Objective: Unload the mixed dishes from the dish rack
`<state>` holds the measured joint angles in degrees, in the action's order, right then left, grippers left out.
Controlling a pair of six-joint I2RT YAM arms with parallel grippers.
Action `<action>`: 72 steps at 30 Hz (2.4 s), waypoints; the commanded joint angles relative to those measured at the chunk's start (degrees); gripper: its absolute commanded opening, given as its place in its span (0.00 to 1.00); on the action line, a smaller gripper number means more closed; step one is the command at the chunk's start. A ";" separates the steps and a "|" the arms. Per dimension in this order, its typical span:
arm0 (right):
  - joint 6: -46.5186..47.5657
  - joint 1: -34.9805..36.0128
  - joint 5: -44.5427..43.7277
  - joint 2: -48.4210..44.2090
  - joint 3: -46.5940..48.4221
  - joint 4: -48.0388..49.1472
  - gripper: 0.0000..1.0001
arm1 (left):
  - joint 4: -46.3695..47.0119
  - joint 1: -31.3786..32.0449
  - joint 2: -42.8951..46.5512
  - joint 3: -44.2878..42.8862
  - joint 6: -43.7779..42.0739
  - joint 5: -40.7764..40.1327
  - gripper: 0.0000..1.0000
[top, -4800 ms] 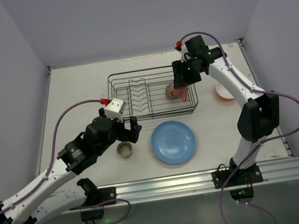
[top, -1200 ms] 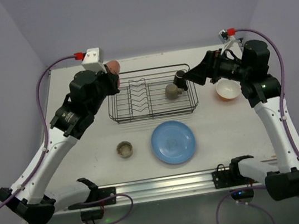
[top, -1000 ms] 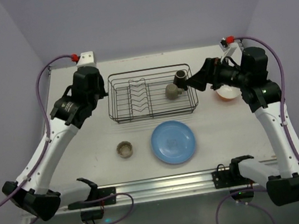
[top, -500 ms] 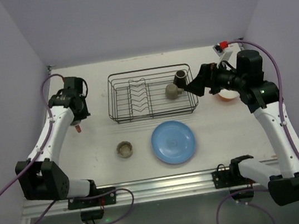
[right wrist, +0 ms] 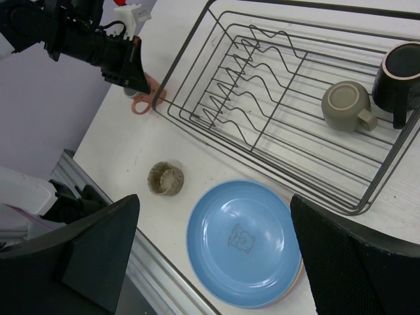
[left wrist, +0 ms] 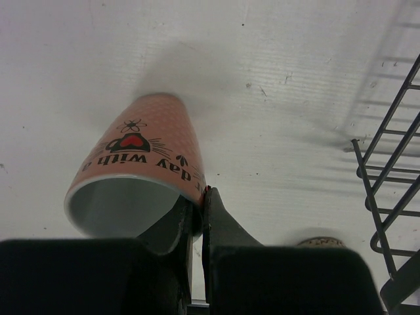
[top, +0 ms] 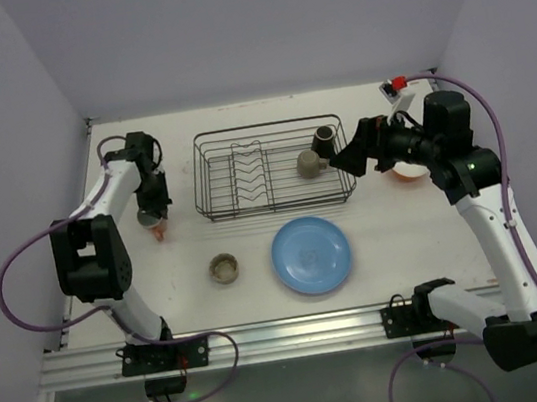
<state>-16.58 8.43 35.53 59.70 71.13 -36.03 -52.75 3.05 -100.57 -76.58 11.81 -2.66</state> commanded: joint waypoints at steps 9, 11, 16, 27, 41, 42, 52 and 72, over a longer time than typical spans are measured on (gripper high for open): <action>1.37 0.72 1.21 -0.73 1.55 1.05 0.99 | -1.48 -0.94 -1.29 -4.55 -2.23 3.01 0.50; 1.37 0.71 1.12 -0.73 1.47 0.96 0.99 | -1.74 -0.94 -1.29 -4.90 -2.23 3.01 0.57; 1.46 0.80 0.86 -0.64 1.11 1.75 0.99 | -2.09 -0.94 2.38 -7.18 -1.88 -0.68 0.74; -2.85 3.25 2.55 9.54 2.95 5.55 0.99 | 6.67 -0.85 23.56 -4.65 0.13 -0.60 1.00; 16.12 13.19 -30.07 43.71 30.95 -10.10 0.87 | 38.24 -0.33 71.47 36.93 7.61 23.22 1.00; 18.49 13.20 -31.47 45.66 33.00 -13.07 0.87 | 38.08 0.72 72.44 37.46 7.52 22.61 1.00; 26.67 14.07 -34.39 57.81 40.50 -19.61 0.84 | 35.88 6.53 70.69 39.49 5.85 16.90 1.00; 31.34 16.10 -39.48 63.17 37.41 -11.96 0.80 | 35.44 10.40 68.76 39.40 4.97 16.80 1.00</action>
<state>10.37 24.53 -0.60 123.50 108.79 -50.33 -19.70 13.06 -31.66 -37.12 17.82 14.22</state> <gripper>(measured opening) 0.799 0.997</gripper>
